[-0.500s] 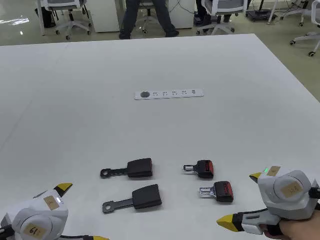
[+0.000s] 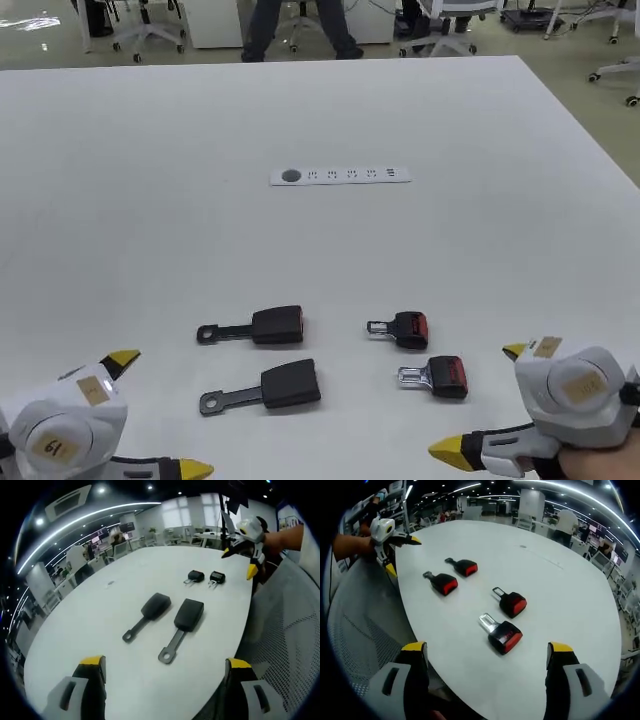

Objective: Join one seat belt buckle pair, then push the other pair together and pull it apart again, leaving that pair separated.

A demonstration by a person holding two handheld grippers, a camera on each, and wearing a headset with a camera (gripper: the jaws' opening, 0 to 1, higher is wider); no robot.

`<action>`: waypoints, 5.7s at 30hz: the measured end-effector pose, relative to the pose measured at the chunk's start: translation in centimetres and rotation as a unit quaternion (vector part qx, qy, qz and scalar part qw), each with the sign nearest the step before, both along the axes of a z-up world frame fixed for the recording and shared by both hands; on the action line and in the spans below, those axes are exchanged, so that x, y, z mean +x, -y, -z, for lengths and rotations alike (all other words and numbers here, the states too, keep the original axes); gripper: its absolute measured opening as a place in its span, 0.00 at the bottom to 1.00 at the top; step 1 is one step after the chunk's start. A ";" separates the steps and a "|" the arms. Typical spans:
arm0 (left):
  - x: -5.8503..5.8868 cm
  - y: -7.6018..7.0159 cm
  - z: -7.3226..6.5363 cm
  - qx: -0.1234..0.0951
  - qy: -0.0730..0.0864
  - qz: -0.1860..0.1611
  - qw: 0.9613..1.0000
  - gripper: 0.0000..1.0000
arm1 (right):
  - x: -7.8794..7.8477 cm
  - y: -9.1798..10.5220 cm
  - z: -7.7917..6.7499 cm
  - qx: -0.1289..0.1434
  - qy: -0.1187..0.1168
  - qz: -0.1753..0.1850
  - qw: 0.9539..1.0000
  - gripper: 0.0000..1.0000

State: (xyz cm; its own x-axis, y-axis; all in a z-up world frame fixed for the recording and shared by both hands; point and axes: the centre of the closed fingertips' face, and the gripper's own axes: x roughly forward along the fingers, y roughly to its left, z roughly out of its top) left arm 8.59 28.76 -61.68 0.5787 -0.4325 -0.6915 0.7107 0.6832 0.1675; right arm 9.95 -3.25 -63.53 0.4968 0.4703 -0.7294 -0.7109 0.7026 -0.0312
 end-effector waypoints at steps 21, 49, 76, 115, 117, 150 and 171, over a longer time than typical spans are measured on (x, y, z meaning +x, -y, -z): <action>-0.1 0.2 0.0 -0.003 -0.001 0.004 1.000 1.00 | 0.0 -0.9 -0.8 0.005 0.025 -0.025 0.999 0.99; -0.3 0.0 0.0 0.026 -0.013 0.033 0.999 0.93 | 1.0 -0.4 -1.0 -0.008 0.037 -0.067 0.997 0.79; 2.9 6.7 2.2 0.030 -0.028 0.128 0.991 0.62 | 3.3 -1.2 1.5 -0.050 0.026 -0.170 0.984 0.56; 4.6 10.9 6.4 0.073 -0.085 0.246 0.963 0.34 | 4.5 -1.1 5.7 -0.077 -0.053 -0.277 0.956 0.36; 4.5 10.9 6.6 0.078 -0.086 0.252 0.961 0.33 | 4.7 -1.1 5.9 -0.071 -0.064 -0.267 0.959 0.36; 4.4 11.0 7.5 0.109 -0.120 0.320 0.933 0.32 | 4.1 -1.5 5.7 -0.096 -0.072 -0.265 0.957 0.34; 4.3 11.1 7.3 0.098 -0.130 0.322 0.933 0.33 | 4.2 -1.6 5.8 -0.090 -0.069 -0.272 0.955 0.34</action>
